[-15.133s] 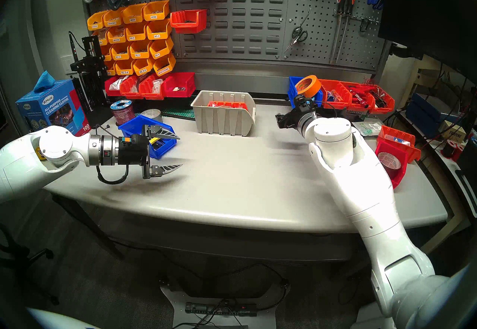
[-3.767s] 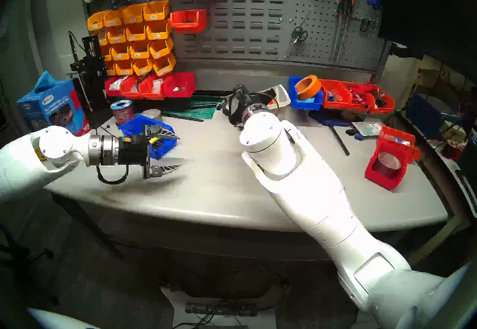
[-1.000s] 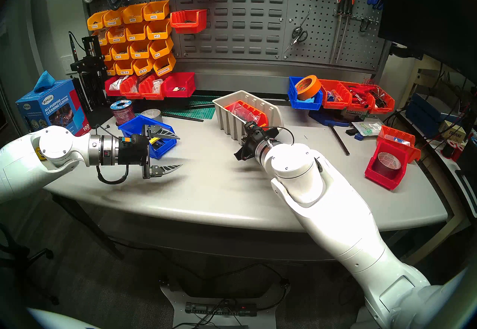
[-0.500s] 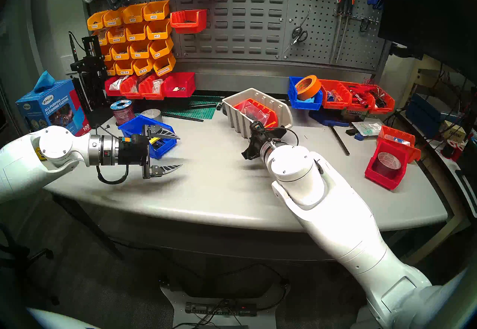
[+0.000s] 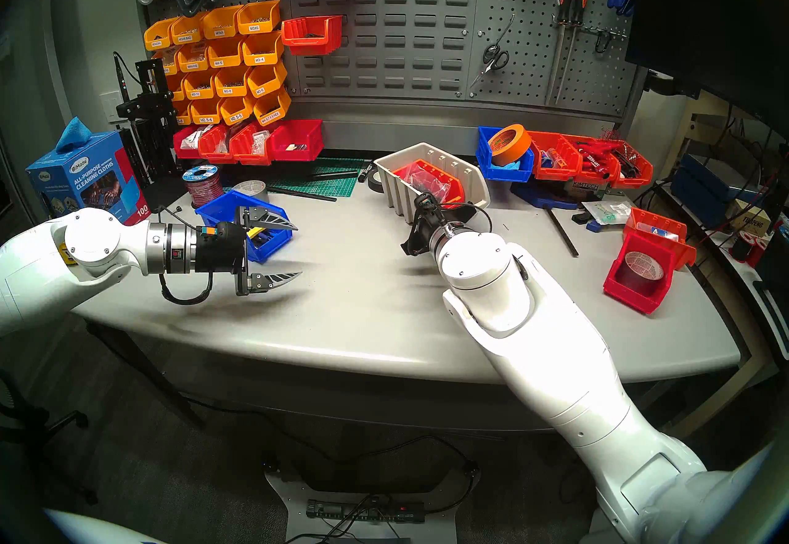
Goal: Hang all the unorganized tool boxes onto the wall
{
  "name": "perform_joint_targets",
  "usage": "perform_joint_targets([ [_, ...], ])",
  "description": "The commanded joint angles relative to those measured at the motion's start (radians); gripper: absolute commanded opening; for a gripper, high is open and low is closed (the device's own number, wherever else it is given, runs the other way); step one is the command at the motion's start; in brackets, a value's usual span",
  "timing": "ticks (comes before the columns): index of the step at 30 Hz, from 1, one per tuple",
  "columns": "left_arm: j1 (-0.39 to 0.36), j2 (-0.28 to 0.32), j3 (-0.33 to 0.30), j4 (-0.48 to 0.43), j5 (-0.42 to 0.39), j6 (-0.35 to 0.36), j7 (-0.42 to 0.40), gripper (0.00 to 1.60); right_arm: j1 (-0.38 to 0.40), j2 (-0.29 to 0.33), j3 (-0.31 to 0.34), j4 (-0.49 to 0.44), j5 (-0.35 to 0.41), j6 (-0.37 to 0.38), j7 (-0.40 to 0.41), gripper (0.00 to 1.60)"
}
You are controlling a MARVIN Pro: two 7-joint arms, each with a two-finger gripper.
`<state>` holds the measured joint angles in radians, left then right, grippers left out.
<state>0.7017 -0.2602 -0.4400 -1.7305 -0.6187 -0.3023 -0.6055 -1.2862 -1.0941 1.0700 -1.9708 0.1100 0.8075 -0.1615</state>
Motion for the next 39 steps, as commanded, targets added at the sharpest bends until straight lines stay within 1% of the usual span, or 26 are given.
perform_joint_targets([
  [1, -0.010, 0.001, -0.009, -0.002, -0.001, 0.000, 0.001, 1.60, 0.081, -0.032, 0.009, -0.008, -0.030, -0.018, -0.030, 0.00],
  [8, -0.010, 0.001, -0.009, -0.002, -0.001, 0.000, 0.001, 1.60, 0.101, -0.054, 0.009, 0.011, -0.035, -0.019, -0.042, 0.00],
  [13, -0.010, 0.001, -0.009, -0.002, -0.001, 0.000, 0.001, 1.60, 0.111, -0.096, 0.025, 0.033, -0.024, -0.017, -0.064, 0.00],
  [15, -0.010, 0.001, -0.009, -0.002, -0.001, 0.000, 0.001, 1.60, 0.114, -0.103, 0.028, 0.037, -0.020, -0.016, -0.065, 0.00],
  [21, -0.010, 0.001, -0.009, -0.002, -0.001, 0.000, 0.001, 1.60, 0.142, -0.172, 0.043, 0.079, -0.009, -0.017, -0.094, 0.00],
  [24, -0.010, 0.001, -0.009, -0.002, -0.001, 0.000, 0.001, 1.60, 0.153, -0.188, 0.042, 0.094, -0.014, -0.021, -0.106, 0.00],
  [32, -0.010, 0.001, -0.009, -0.002, -0.001, 0.000, 0.001, 1.60, 0.194, -0.286, 0.061, 0.151, -0.002, -0.016, -0.153, 0.00],
  [34, -0.010, 0.001, -0.009, -0.002, -0.001, 0.000, 0.001, 1.60, 0.200, -0.291, 0.059, 0.158, -0.006, -0.018, -0.158, 0.00],
  [36, -0.010, 0.001, -0.009, -0.002, -0.001, 0.000, 0.001, 1.60, 0.208, -0.323, 0.069, 0.173, -0.001, -0.016, -0.179, 0.00],
  [39, -0.010, 0.001, -0.009, -0.002, -0.001, 0.000, 0.001, 1.60, 0.213, -0.338, 0.073, 0.180, -0.001, -0.017, -0.188, 0.00],
])
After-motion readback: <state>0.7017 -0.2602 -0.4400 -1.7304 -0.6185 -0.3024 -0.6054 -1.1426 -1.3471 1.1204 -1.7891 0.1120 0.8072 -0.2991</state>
